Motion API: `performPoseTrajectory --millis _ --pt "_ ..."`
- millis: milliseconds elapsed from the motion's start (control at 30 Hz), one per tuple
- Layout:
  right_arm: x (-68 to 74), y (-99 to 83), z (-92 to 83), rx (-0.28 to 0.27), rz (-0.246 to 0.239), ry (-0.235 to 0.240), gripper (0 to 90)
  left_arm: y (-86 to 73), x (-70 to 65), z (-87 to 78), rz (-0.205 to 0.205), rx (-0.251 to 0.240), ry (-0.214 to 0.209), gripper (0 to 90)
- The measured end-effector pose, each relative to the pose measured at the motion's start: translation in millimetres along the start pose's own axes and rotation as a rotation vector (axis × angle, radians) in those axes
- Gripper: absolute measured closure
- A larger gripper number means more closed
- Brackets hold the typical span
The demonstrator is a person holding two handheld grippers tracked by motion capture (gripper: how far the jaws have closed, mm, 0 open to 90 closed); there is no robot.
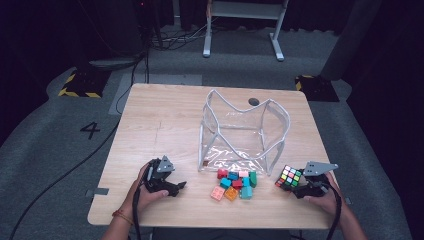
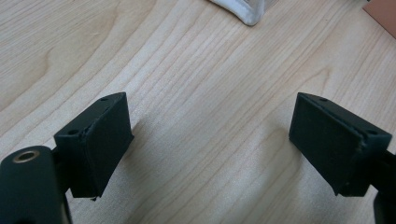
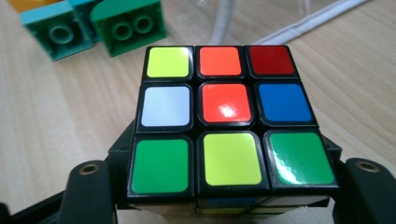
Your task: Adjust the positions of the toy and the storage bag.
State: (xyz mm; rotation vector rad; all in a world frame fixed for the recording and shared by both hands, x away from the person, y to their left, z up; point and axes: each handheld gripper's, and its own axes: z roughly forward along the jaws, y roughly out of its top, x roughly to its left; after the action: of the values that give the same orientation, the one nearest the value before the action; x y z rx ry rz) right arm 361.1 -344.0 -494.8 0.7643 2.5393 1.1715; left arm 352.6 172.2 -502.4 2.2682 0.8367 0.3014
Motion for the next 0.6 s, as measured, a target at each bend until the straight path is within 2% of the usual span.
performPoseTrajectory --millis 67,100,133,167,233,300,433,600 --pt "-1.5 -0.3 0.9 -0.009 0.017 -0.016 33.6 0.3 -0.1 0.1 0.002 0.001 0.009 11.6" --pt "-5.2 -1.2 2.1 -0.027 0.051 -0.047 33.6 0.2 -0.7 0.4 -0.004 0.004 0.012 11.1" --pt "-5.2 -1.2 2.1 -0.027 0.051 -0.047 33.6 0.2 -0.7 0.4 -0.004 0.004 0.012 11.1" --pt "-8.7 -1.5 2.3 -0.036 0.076 -0.068 33.6 0.4 -0.3 0.0 0.003 0.003 0.019 11.1" --pt "-10.3 -1.5 2.5 -0.037 0.079 -0.083 33.6 0.4 -0.3 0.0 0.004 0.003 0.019 11.1" --pt "-14.1 -1.2 2.1 -0.034 0.109 -0.115 33.7 0.3 0.0 0.9 -0.015 0.005 -0.002 11.0" --pt "-18.0 -2.2 1.1 -0.042 0.137 -0.125 33.7 0.4 0.3 1.3 -0.014 0.004 -0.006 11.0" --pt "-20.4 -1.9 0.0 -0.044 0.142 -0.144 33.8 0.4 0.4 1.2 -0.013 0.004 -0.006 11.0"
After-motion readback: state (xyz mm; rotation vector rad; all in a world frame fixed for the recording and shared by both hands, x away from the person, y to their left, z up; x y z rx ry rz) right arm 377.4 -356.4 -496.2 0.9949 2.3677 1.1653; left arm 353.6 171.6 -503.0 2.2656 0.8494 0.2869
